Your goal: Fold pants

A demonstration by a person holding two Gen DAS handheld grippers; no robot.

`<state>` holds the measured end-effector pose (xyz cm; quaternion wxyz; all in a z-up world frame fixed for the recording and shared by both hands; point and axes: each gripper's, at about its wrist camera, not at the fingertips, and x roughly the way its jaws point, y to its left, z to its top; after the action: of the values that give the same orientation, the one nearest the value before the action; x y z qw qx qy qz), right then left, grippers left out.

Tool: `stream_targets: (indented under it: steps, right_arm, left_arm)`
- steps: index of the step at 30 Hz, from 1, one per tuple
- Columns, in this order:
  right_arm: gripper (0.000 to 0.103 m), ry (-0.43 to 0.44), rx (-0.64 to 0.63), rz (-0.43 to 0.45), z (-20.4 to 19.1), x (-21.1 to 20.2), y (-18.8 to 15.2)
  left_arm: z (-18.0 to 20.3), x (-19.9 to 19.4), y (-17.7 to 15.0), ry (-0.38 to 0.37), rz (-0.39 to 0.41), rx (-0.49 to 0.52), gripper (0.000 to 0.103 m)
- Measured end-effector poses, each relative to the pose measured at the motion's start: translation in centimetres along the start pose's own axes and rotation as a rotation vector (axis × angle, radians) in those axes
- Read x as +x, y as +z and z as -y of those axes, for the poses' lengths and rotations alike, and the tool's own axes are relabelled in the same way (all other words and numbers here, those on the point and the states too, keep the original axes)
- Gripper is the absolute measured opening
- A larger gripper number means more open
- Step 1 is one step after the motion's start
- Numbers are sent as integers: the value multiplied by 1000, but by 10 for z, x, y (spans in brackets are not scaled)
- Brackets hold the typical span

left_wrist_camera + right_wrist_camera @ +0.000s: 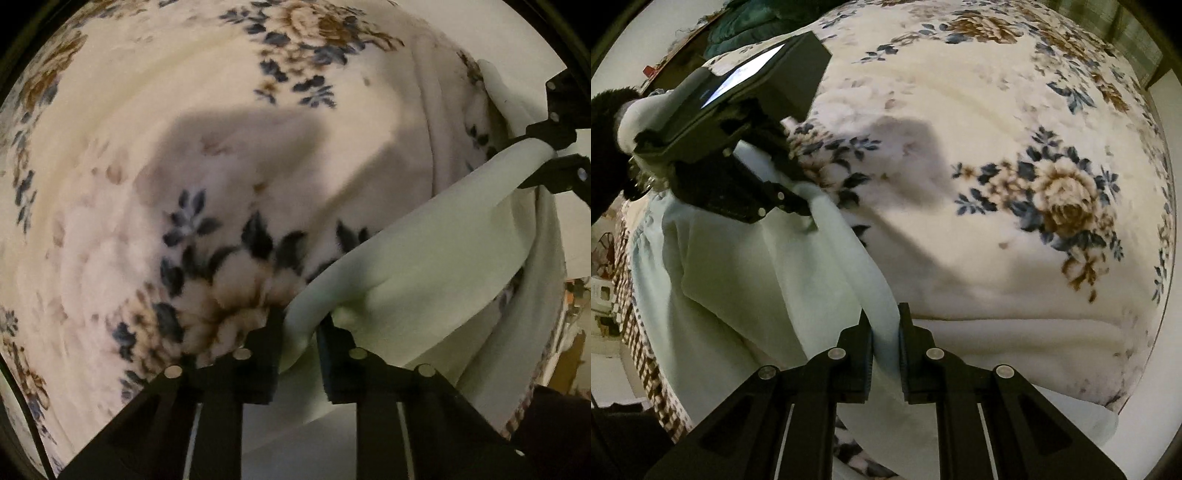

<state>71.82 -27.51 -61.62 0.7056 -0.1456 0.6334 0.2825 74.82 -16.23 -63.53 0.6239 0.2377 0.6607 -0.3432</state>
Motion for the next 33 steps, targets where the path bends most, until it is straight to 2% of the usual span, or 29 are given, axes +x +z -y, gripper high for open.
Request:
stream_targets:
  steps: [7, 10, 15, 17, 20, 24, 28, 30, 33]
  right_arm:
    - [12, -7, 72, 36, -6, -13, -10]
    - [12, 5, 121, 65, -11, -29, -22]
    - [12, 68, 243, 104, -34, -66, -65]
    - [12, 107, 297, 107, -46, -78, -89]
    - [12, 161, 368, 88, -67, -86, -132]
    - [12, 199, 479, 6, -98, -63, -199]
    - [12, 188, 558, -106, -124, -9, -246]
    - [13, 178, 603, -156, -133, 21, -261]
    - [13, 146, 665, -181, -138, 45, -270]
  left_arm:
    - [21, -31, -16, 36, 136, -110, 7]
    - [45, -57, -38, 12, 203, -176, 7]
    - [82, -102, -109, -74, 278, -316, 7]
    - [102, -114, -154, -131, 268, -384, 7]
    - [145, -106, -198, -218, 230, -496, 7]
    - [180, -63, -236, -280, 177, -614, 7]
    - [187, -1, -253, -286, 113, -721, 7]
    - [186, 16, -253, -274, 92, -727, 7]
    - [188, 26, -248, -237, 94, -717, 9]
